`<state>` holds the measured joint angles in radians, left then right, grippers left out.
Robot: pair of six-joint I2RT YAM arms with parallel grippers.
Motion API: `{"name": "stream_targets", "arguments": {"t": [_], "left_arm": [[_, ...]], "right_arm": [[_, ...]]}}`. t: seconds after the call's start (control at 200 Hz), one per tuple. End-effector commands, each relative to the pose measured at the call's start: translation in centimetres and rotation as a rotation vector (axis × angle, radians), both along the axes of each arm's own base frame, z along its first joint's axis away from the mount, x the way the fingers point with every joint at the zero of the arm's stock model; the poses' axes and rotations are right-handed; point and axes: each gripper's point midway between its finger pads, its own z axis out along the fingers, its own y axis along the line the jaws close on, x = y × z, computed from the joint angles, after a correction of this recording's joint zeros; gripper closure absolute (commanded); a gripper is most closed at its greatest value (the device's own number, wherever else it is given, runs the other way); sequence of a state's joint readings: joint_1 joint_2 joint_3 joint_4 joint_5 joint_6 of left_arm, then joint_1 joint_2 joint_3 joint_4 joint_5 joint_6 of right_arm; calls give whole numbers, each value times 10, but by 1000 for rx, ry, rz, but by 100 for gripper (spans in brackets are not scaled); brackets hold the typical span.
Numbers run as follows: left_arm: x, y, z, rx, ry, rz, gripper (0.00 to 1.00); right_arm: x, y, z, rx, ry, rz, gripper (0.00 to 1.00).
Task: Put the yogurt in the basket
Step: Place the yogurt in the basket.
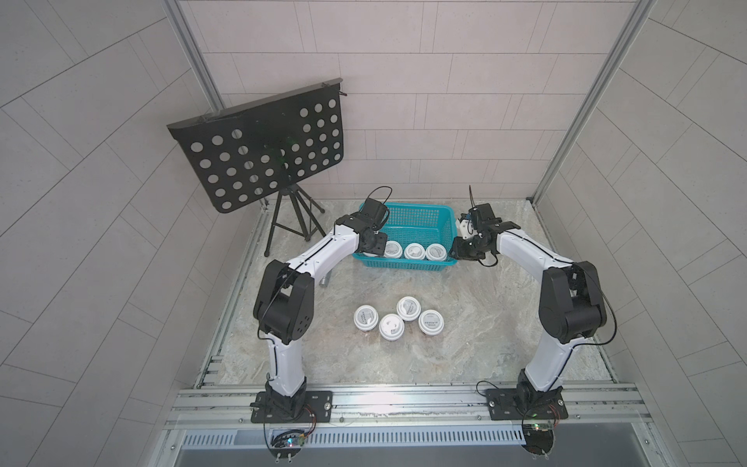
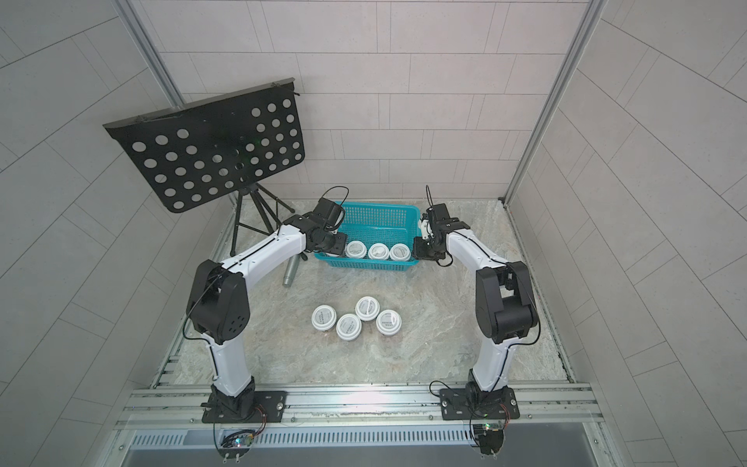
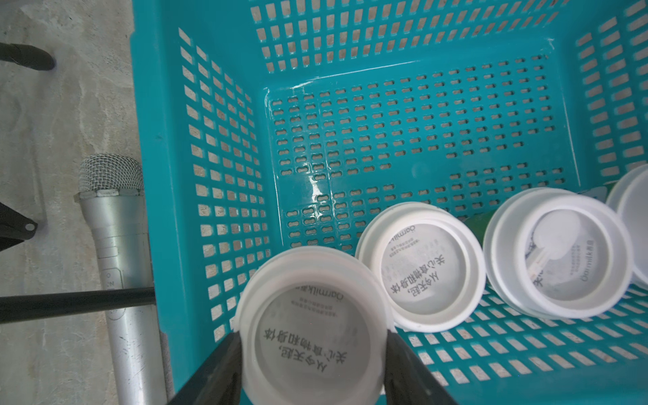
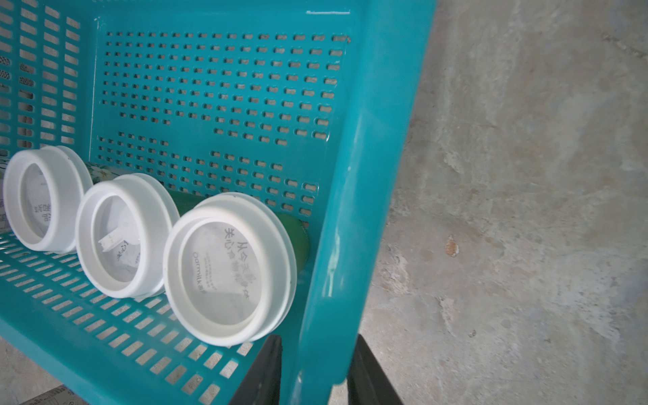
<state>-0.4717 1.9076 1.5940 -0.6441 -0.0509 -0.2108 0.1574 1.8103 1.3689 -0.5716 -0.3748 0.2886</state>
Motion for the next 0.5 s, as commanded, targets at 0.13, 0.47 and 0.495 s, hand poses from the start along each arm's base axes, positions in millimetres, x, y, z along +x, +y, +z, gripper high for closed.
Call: {"name": "stream_targets", "arguments": {"t": [0.13, 0.47, 0.495], "left_arm": [[1, -3, -2, -6, 18, -17, 36], [2, 0, -1, 9, 11, -13, 37], [2, 2, -1, 20, 10, -7, 37]], "right_arm": [[-6, -3, 5, -33, 11, 4, 64], [-6, -3, 4, -39, 14, 7, 64], [-6, -3, 4, -39, 13, 7, 64]]}}
